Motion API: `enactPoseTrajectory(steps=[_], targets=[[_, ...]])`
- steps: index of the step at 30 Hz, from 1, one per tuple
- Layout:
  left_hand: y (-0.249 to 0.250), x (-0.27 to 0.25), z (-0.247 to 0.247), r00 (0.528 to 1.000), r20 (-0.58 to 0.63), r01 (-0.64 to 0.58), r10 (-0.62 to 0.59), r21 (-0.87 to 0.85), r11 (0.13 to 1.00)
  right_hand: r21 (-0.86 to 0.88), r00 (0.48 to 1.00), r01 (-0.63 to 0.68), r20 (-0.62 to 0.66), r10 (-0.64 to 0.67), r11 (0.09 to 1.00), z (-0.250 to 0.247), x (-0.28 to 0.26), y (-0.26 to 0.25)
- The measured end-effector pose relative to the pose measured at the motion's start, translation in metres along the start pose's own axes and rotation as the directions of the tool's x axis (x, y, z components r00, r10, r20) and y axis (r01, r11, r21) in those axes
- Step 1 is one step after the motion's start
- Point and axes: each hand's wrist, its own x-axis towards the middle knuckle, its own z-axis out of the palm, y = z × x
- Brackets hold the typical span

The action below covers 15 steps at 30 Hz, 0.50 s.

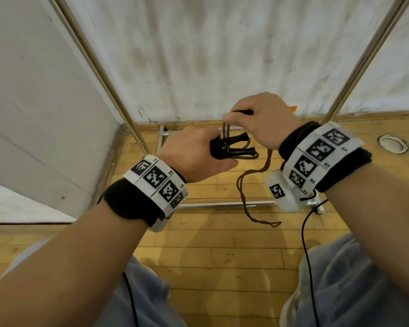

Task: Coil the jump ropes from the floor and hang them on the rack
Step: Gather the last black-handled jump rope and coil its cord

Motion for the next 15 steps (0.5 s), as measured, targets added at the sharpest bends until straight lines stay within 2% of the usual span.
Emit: enactPoseTrajectory(steps=[3,7,10,12,15], targets=[[0.000,-0.004,-0.005,1.000,-0.015,-0.029,0.026,-0.246,0.969,0.244,0.995,-0.103,0.043,0.095,0.964,-0.005,0.001,0.007],[0.001,-0.008,-0.015,0.993,-0.119,-0.057,0.006,-0.430,0.901,0.550,0.975,-0.221,0.103,0.198,0.805,0.005,-0.004,0.001],[0.005,-0.007,-0.021,0.978,-0.203,-0.046,-0.058,-0.474,0.879,0.494,0.973,-0.231,0.118,0.198,0.838,0.024,-0.012,-0.013],[0.002,-0.002,-0.025,0.953,-0.276,-0.018,-0.128,-0.470,0.883,0.438,0.970,-0.230,0.175,0.168,0.869,0.036,-0.018,-0.022],[-0.012,0.007,-0.033,0.914,-0.332,0.054,-0.232,-0.469,0.881,0.228,0.954,-0.200,0.265,0.137,0.953,0.051,-0.026,-0.030]])
